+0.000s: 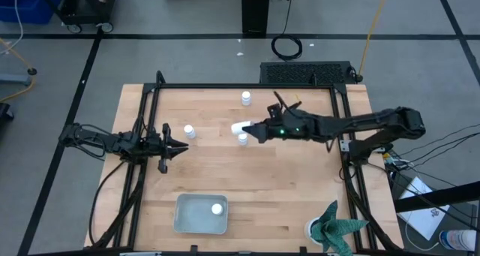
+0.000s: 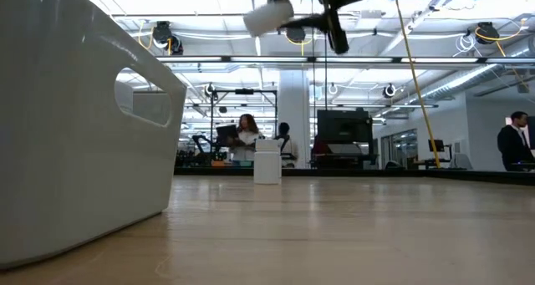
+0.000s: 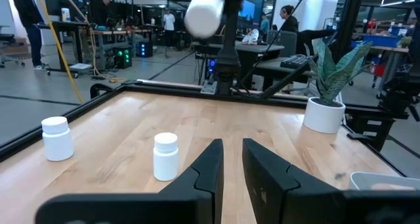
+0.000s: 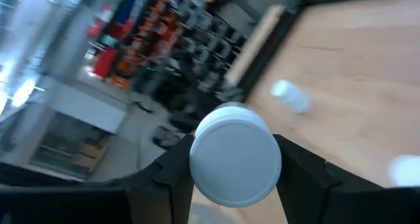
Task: Pick and place pill bottles into a basket
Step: Put the white medicine bottle into the gray bin
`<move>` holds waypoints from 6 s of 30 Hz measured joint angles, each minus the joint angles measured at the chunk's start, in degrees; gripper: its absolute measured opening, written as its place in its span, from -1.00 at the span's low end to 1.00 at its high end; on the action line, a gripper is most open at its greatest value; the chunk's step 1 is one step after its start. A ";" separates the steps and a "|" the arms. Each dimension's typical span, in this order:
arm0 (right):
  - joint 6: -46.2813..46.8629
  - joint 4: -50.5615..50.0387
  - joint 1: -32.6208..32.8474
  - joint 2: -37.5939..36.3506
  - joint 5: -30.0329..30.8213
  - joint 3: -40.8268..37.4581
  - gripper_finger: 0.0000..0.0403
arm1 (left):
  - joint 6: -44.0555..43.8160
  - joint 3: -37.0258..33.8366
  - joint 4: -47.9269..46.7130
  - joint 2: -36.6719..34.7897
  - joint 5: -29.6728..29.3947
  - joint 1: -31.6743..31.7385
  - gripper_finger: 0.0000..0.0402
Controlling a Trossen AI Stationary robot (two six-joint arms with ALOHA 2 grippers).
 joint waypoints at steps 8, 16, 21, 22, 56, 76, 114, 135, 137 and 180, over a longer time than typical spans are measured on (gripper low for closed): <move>-6.60 3.82 7.93 0.73 3.11 6.06 -0.20 | -0.01 0.00 -0.05 0.01 -0.07 0.02 -0.69; -14.57 3.35 16.63 0.77 1.48 12.67 -0.20 | 0.00 0.01 -0.13 0.01 -0.07 0.00 -0.69; -17.79 -2.84 22.22 1.79 1.51 16.72 -0.20 | -0.01 0.00 -0.19 0.01 -0.07 0.02 -0.69; -18.15 -4.02 22.98 2.40 1.37 17.87 -0.20 | -0.01 -0.01 -0.18 0.01 -0.06 0.02 -0.69; -42.60 -51.07 25.00 51.56 -15.36 65.45 -0.21 | -0.01 0.00 0.01 -0.01 -0.07 0.01 -0.69; -43.50 -52.29 22.39 52.09 -14.95 64.43 -0.21 | 0.00 -0.01 0.02 -0.01 -0.10 0.02 -0.69; -47.28 -50.74 21.99 55.97 -19.39 64.38 -0.07 | 0.00 0.01 -0.22 -0.01 -0.05 0.01 -0.69; -49.39 -50.55 22.04 55.97 -19.43 64.38 0.04 | -0.01 0.01 -0.28 0.00 -0.01 0.01 -0.69; -49.39 -50.55 22.04 55.97 -19.43 64.38 0.05 | 0.00 0.01 -0.28 -0.01 -0.01 0.02 -0.69; -46.84 -22.25 16.84 -15.81 -4.08 0.45 -1.00 | 0.00 0.01 -0.01 -0.01 -0.10 0.00 -0.69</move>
